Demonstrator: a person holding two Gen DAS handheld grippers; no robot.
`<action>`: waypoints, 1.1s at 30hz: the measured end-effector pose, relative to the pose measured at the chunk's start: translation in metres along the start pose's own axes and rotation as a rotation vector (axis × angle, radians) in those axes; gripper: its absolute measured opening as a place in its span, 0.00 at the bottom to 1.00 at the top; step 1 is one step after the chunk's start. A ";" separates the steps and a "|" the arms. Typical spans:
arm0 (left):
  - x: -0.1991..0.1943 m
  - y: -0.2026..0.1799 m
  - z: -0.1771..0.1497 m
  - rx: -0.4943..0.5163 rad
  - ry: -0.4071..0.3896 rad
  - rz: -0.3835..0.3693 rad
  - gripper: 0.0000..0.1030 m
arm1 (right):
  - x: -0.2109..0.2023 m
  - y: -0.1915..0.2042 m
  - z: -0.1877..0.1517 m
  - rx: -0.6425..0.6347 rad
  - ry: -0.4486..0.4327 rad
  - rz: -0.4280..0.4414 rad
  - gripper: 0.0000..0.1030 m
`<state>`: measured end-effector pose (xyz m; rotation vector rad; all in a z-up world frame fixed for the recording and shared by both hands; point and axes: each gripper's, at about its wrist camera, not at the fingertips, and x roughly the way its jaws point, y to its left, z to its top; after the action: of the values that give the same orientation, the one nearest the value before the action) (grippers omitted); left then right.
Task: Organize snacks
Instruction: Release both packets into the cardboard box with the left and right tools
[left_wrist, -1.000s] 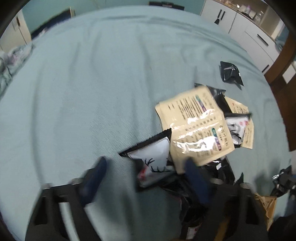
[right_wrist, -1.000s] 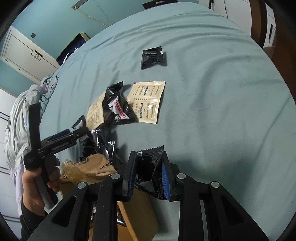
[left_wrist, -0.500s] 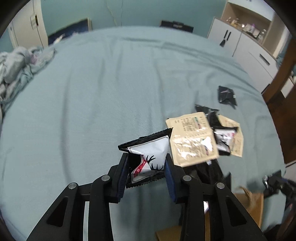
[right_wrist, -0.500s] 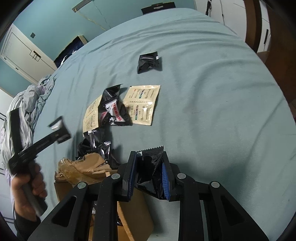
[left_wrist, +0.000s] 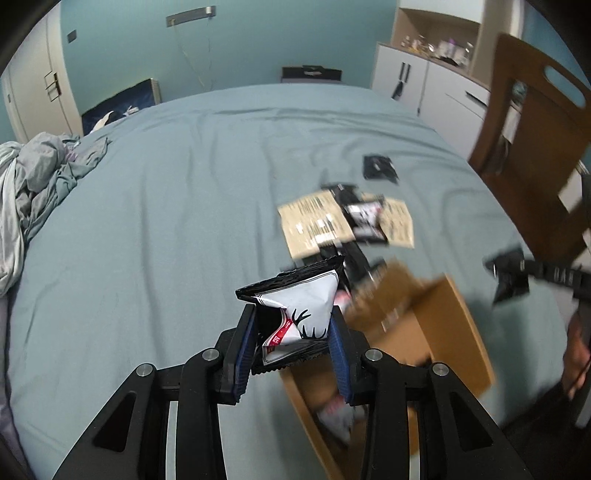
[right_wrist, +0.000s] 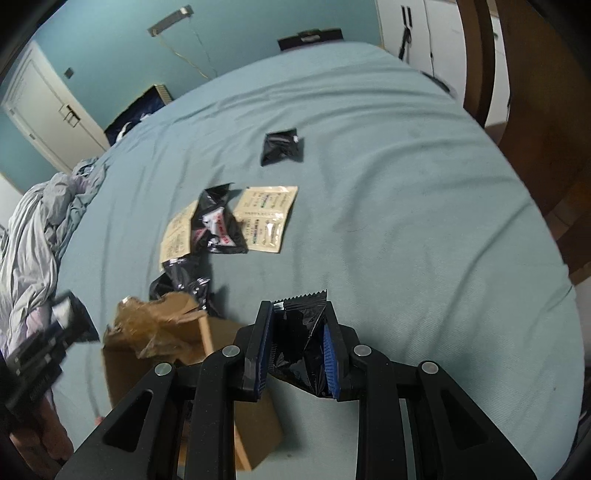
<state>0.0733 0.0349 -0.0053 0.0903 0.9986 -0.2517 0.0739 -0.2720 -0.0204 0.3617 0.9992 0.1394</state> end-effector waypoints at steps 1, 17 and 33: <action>-0.001 -0.002 -0.005 0.002 0.009 -0.004 0.35 | -0.005 0.002 -0.002 -0.015 -0.012 -0.002 0.22; 0.005 -0.080 -0.056 0.221 0.074 -0.013 0.37 | -0.043 0.025 -0.056 -0.168 -0.018 0.085 0.22; -0.010 -0.049 -0.045 0.114 -0.021 0.126 0.73 | -0.030 0.057 -0.068 -0.322 0.006 0.066 0.22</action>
<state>0.0191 -0.0025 -0.0186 0.2532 0.9531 -0.1934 0.0035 -0.2113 -0.0092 0.0996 0.9529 0.3560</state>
